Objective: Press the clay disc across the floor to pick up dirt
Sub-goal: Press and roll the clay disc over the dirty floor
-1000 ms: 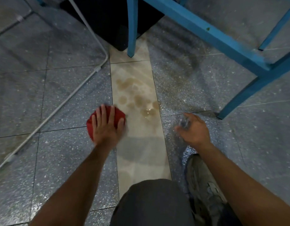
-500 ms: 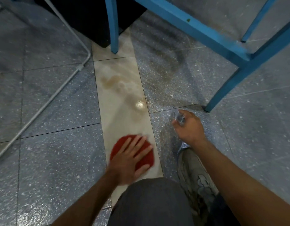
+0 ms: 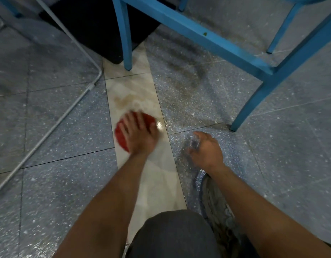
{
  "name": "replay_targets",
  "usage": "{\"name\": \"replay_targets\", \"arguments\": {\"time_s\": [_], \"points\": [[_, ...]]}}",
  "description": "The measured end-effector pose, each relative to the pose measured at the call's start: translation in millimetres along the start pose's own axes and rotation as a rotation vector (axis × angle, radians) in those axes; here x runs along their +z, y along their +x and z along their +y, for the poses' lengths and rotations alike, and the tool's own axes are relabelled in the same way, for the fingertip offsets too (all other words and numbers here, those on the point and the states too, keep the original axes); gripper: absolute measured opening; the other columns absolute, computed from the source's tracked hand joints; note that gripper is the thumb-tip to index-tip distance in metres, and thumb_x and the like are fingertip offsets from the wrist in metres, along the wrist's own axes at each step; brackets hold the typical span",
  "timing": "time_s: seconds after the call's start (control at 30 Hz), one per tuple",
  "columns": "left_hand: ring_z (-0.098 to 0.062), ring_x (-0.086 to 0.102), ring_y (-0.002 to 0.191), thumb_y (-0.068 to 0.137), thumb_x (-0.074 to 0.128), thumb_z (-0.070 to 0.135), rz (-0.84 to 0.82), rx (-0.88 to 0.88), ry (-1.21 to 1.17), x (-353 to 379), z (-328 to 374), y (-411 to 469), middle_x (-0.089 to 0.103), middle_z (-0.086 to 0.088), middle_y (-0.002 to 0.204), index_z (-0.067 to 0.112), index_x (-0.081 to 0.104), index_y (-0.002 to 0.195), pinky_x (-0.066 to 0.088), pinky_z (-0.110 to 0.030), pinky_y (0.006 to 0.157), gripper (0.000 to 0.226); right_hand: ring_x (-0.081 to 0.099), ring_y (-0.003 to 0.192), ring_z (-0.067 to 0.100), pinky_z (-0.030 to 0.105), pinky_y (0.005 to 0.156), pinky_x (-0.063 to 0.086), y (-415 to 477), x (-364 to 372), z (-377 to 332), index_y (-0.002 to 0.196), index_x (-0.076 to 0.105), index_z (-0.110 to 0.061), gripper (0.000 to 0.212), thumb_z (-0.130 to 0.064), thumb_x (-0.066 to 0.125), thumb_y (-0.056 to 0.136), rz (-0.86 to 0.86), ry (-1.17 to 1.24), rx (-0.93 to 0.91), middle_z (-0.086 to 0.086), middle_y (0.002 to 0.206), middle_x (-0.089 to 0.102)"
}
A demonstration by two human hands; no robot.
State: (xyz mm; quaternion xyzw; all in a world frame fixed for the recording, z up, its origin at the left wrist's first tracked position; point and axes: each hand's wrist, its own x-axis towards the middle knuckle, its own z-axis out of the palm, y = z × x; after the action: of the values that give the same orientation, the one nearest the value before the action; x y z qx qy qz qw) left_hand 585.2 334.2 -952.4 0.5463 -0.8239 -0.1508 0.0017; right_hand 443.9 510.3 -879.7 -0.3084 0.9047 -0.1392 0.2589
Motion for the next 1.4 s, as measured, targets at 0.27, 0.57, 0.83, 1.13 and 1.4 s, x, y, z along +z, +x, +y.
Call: {"name": "replay_targets", "arguments": {"time_s": [0.27, 0.57, 0.83, 1.13, 1.4], "points": [[-0.029, -0.003, 0.168, 0.109, 0.033, 0.069, -0.259, 0.954, 0.157, 11.1, -13.2, -95.2, 0.002, -0.007, 0.181, 0.033, 0.012, 0.173, -0.001, -0.052, 0.135, 0.076, 0.047, 0.132, 0.032, 0.041, 0.11, 0.044, 22.3, -22.9, 12.5, 0.151, 0.044, -0.025, 0.075, -0.026, 0.077, 0.083, 0.017, -0.047, 0.053, 0.005, 0.148, 0.05], [-0.04, 0.009, 0.165, 0.1, 0.019, 0.067, -0.03, 0.09, 0.093, -19.9, -53.7, 41.3, 0.015, -0.02, 0.178, 0.02, 0.022, 0.172, 0.007, -0.057, 0.133, 0.086, 0.043, 0.135, 0.033, 0.039, 0.111, 0.041, 20.0, -27.2, 23.1, 0.152, 0.042, -0.022, 0.075, -0.019, 0.073, 0.084, 0.025, 0.002, 0.051, 0.004, 0.153, 0.047], [-0.038, -0.001, 0.167, 0.108, 0.022, 0.064, -0.086, 0.49, 0.016, 27.2, 90.8, -7.1, 0.006, -0.019, 0.179, 0.02, 0.017, 0.172, 0.002, -0.056, 0.134, 0.078, 0.042, 0.136, 0.031, 0.04, 0.112, 0.039, 17.8, -23.5, 7.4, 0.151, 0.041, -0.024, 0.067, -0.019, 0.067, 0.09, 0.043, -0.026, 0.002, 0.005, 0.153, 0.047], [-0.029, 0.006, 0.167, 0.108, 0.031, 0.07, -0.133, 0.603, 0.169, -6.1, -96.1, -96.0, 0.008, -0.006, 0.181, 0.033, 0.019, 0.172, 0.017, -0.06, 0.132, 0.075, 0.041, 0.138, 0.033, 0.042, 0.114, 0.039, 23.4, -10.8, -15.3, 0.155, 0.036, -0.024, 0.073, -0.028, 0.069, 0.09, -0.038, -0.062, -0.067, 0.006, 0.157, 0.042], [-0.047, 0.016, 0.162, 0.103, 0.019, 0.066, 0.077, -0.152, 0.027, -20.9, -107.9, 44.6, 0.021, -0.03, 0.174, 0.01, 0.029, 0.169, 0.013, -0.062, 0.132, 0.086, 0.014, 0.155, 0.032, 0.046, 0.123, 0.025, 41.9, 7.0, -58.3, 0.16, 0.022, -0.026, 0.103, -0.042, 0.084, 0.078, -0.067, -0.211, -0.154, 0.007, 0.17, 0.009]]}}
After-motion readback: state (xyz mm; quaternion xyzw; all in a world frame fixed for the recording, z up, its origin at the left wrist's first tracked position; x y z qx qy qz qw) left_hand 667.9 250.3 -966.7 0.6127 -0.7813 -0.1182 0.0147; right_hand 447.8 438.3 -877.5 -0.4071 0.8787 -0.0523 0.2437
